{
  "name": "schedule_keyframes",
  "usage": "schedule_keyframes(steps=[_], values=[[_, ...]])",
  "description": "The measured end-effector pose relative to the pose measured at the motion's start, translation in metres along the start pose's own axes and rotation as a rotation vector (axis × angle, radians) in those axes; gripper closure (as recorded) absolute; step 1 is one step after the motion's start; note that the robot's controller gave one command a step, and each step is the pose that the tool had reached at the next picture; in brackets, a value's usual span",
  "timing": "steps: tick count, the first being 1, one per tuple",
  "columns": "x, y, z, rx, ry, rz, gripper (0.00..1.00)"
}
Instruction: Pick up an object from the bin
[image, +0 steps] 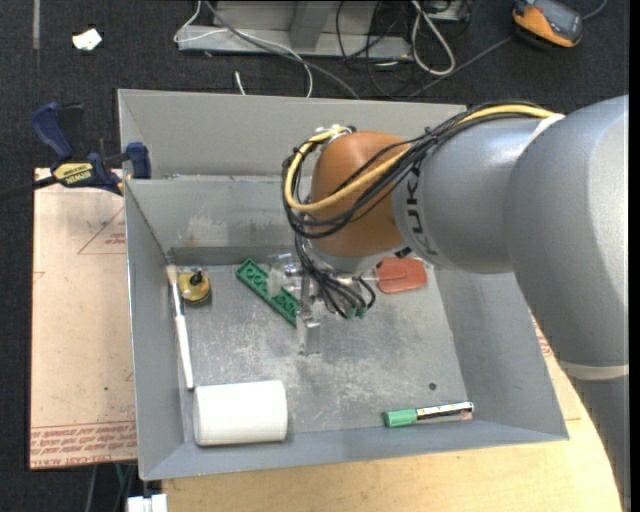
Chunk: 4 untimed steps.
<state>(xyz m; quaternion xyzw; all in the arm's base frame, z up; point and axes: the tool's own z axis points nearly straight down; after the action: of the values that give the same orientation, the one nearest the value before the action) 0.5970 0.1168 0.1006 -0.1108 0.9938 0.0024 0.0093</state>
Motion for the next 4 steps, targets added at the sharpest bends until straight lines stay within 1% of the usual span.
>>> schedule_keyframes(steps=[1, 2, 3, 4], values=[[-0.017, -0.018, -0.021, 0.002, -0.019, 0.077, 0.0], [-0.016, -0.014, -0.065, 0.002, -0.006, 0.054, 0.0], [-0.044, -0.005, -0.032, 0.001, -0.02, 0.062, 0.0], [0.019, -0.066, -0.067, 0.001, -0.011, 0.003, 0.0]])
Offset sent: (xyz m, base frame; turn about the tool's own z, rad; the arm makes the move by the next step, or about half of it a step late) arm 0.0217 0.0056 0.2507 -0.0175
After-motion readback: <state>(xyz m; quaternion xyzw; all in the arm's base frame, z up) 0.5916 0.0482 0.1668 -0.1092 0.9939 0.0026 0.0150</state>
